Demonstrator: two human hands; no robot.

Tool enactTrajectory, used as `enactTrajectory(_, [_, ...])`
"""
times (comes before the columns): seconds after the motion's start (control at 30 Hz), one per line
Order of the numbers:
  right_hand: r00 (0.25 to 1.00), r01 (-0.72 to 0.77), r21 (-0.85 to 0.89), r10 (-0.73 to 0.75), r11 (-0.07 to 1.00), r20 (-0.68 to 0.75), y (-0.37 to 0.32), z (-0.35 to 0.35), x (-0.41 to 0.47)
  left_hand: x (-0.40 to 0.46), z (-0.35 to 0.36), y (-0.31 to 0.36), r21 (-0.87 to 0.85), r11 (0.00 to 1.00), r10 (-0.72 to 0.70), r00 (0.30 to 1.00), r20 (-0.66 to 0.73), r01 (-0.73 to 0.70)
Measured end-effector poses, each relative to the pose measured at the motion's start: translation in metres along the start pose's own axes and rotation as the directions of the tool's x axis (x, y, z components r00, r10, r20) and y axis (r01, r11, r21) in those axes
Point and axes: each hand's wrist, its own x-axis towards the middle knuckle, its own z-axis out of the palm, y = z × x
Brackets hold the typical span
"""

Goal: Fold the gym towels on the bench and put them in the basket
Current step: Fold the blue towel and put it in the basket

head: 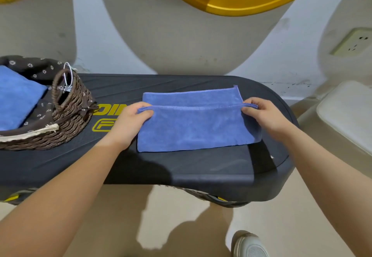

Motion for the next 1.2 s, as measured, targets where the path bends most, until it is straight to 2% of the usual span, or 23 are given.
enactTrajectory(0.1, [0.996, -0.028, 0.068, 0.034, 0.997, -0.085, -0.002, 0.005, 0.026, 0.015, 0.004, -0.001, -0.189, 0.979, -0.094, 0.992, -0.078, 0.078])
enactTrajectory(0.27, [0.992, -0.077, -0.068, 0.07, 0.995, -0.102, 0.001, 0.012, 0.064, 0.042, 0.011, -0.002, -0.183, 0.963, -0.217, 0.973, -0.079, 0.2])
enactTrajectory(0.33, [0.988, -0.102, -0.132, 0.085, 0.986, -0.127, 0.002, 0.013, 0.076, 0.055, 0.01, -0.008, -0.084, 0.976, -0.21, 0.972, -0.104, 0.202])
enactTrajectory(0.4, [0.985, -0.109, -0.251, 0.07, 0.962, -0.16, 0.003, 0.013, 0.087, 0.068, 0.01, -0.014, 0.119, 0.972, -0.181, 0.97, -0.162, 0.201])
enactTrajectory(0.5, [0.982, -0.108, -0.42, 0.03, 0.901, -0.188, 0.005, 0.016, 0.097, 0.08, 0.014, -0.014, 0.386, 0.903, -0.1, 0.964, -0.246, 0.192])
enactTrajectory(0.63, [0.97, -0.164, -0.493, 0.05, 0.855, -0.237, 0.006, 0.021, 0.105, 0.091, 0.017, -0.014, 0.496, 0.847, -0.044, 0.954, -0.298, 0.194])
enactTrajectory(0.8, [0.945, -0.244, -0.645, 0.028, 0.724, -0.327, 0.012, 0.024, 0.105, 0.096, 0.023, -0.022, 0.566, 0.803, 0.02, 0.941, -0.339, 0.187])
enactTrajectory(1.0, [0.931, -0.284, -0.645, 0.042, 0.709, -0.363, 0.01, 0.029, 0.112, 0.095, 0.027, -0.023, 0.585, 0.777, 0.017, 0.921, -0.39, 0.233])
enactTrajectory(1.1, [0.915, -0.331, -0.617, 0.084, 0.714, -0.394, 0.003, 0.032, 0.107, 0.091, 0.029, -0.013, 0.621, 0.738, -0.028, 0.932, -0.36, 0.262])
enactTrajectory(1.13, [0.909, -0.339, -0.616, 0.078, 0.711, -0.41, 0.001, 0.033, 0.105, 0.088, 0.029, -0.009, 0.677, 0.694, -0.004, 0.943, -0.334, 0.243])
enactTrajectory(1.17, [0.903, -0.325, -0.649, 0.021, 0.688, -0.429, -0.002, 0.035, 0.102, 0.085, 0.03, -0.005, 0.769, 0.613, 0.114, 0.943, -0.314, 0.182])
enactTrajectory(1.2, [0.894, -0.268, -0.703, -0.103, 0.659, -0.437, -0.003, 0.039, 0.098, 0.082, 0.033, -0.004, 0.855, 0.511, 0.287, 0.919, -0.27, 0.091])
